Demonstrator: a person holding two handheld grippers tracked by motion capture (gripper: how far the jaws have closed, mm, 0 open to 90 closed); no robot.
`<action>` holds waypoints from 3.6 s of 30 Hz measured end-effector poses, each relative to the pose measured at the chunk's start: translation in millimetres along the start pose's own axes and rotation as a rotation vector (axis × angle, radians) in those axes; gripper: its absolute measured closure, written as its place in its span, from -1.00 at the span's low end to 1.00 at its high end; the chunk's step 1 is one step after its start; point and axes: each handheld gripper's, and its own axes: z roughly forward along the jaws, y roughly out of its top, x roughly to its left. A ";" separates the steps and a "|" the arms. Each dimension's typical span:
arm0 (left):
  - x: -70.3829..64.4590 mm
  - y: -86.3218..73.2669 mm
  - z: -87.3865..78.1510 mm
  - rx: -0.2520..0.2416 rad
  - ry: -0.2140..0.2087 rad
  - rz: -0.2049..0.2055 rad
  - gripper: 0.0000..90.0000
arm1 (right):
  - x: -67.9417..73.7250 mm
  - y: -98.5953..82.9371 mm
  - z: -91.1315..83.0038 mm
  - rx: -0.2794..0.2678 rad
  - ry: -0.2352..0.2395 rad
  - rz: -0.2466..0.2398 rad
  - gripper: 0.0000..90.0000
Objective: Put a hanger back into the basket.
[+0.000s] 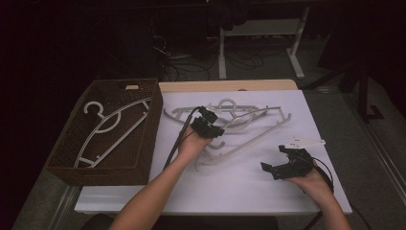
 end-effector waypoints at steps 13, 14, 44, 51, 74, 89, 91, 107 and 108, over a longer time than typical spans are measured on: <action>22.3 30.6 -105.0 -0.054 -0.029 0.027 0.82 | 0.3 -0.3 2.0 0.011 -0.003 -0.005 -0.98; 25.5 31.5 -114.9 -0.058 -0.019 0.030 0.82 | 0.2 -0.3 2.3 0.012 -0.004 -0.007 -0.98; 149.3 -62.3 -265.0 -0.099 0.243 -0.066 0.82 | 0.2 -1.7 4.0 0.016 -0.011 0.008 -0.98; 181.7 -97.0 -280.1 -0.086 0.311 -0.108 0.82 | -0.1 -2.1 5.2 0.024 -0.020 0.014 -0.98; 225.8 -174.9 -279.2 0.025 0.442 -0.228 0.82 | -1.0 -2.8 5.6 0.027 -0.030 0.020 -0.98; 224.9 -180.2 -264.4 0.059 0.426 -0.256 0.45 | -1.2 -2.6 5.2 0.022 -0.030 0.019 -0.98; 222.9 -178.5 -265.2 0.040 0.413 -0.261 0.34 | -0.9 -2.6 5.2 0.024 -0.028 0.020 -0.98; 174.3 -129.0 -255.9 -0.114 0.263 -0.195 -0.21 | -1.8 -2.5 4.4 0.020 -0.026 0.021 -0.98; 169.4 -123.9 -253.7 -0.126 0.248 -0.190 -0.21 | -1.4 -2.2 4.5 0.020 -0.026 0.019 -0.98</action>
